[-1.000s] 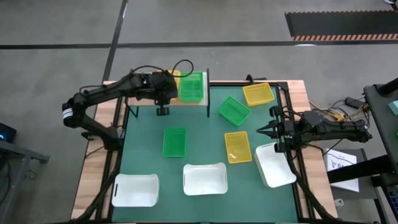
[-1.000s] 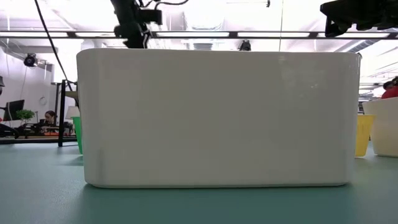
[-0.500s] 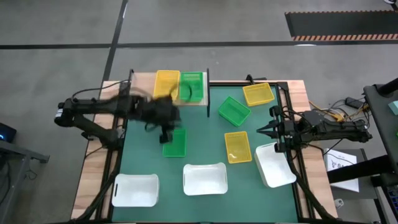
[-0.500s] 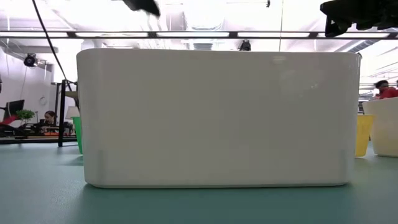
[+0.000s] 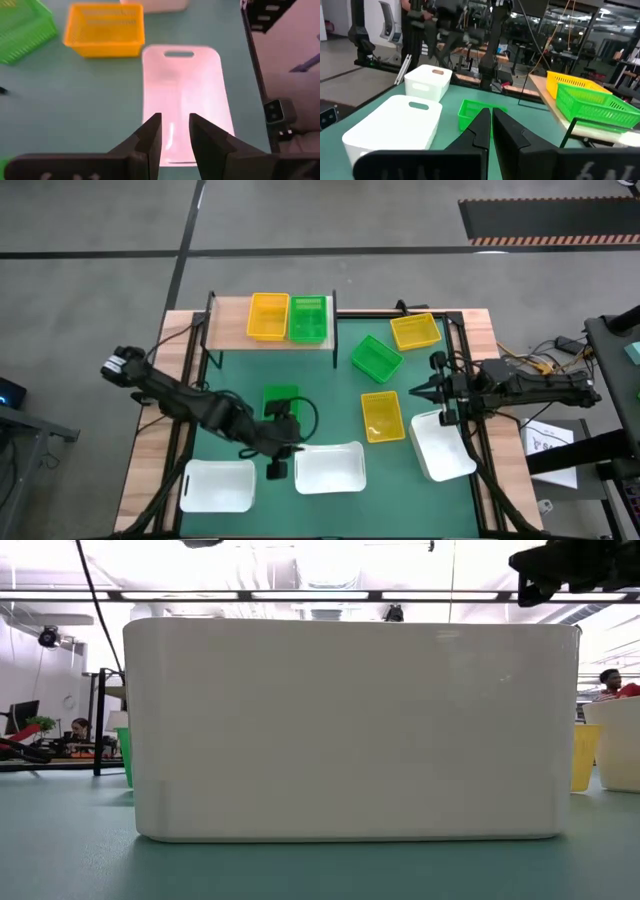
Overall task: Stack baskets on shelf by color
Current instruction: Put the middle white bin on the shelf
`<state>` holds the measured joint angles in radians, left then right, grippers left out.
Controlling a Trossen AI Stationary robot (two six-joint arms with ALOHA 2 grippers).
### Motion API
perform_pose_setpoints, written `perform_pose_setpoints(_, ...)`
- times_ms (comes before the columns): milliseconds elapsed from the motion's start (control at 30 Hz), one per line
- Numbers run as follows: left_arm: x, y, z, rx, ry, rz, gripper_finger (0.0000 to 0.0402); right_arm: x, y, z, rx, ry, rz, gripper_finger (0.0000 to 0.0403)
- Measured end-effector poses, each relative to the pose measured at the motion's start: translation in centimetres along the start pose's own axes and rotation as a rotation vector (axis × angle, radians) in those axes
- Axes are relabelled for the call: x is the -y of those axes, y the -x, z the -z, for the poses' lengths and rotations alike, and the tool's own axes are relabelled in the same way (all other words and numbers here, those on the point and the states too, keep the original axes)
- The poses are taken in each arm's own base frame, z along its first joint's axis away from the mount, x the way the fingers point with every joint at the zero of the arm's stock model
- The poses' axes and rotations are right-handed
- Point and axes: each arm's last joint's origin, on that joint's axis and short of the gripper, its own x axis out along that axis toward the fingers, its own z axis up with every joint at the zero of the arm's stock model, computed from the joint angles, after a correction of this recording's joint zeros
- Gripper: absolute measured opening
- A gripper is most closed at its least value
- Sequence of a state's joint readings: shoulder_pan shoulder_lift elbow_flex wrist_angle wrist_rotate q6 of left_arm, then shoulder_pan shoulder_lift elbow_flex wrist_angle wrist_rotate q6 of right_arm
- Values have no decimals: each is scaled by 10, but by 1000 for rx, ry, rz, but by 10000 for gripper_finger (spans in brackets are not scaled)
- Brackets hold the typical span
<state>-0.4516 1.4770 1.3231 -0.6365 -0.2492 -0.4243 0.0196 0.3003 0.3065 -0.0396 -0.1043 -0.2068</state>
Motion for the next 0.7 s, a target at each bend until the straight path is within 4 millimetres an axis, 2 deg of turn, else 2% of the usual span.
perform_pose_setpoints(233, 21, -27, 13, -123, 45, 84, 82, 0, -13, 1, -16, -19, -17, 11)
perform_pose_setpoints(333, 28, -37, 20, -168, 115, 78, 82, -2, -19, 5, -57, -43, -43, 11)
perform_pose_setpoints(433, 30, -47, 26, -223, 151, 69, 82, -6, -26, 11, -112, -51, -72, 11)
perform_pose_setpoints(533, 30, -59, 33, -264, 91, 46, 82, -7, -33, 17, -166, -64, -81, 11)
perform_pose_setpoints(700, 28, -79, 30, -261, 76, 45, 82, -7, -36, 19, -174, -64, -79, 11)
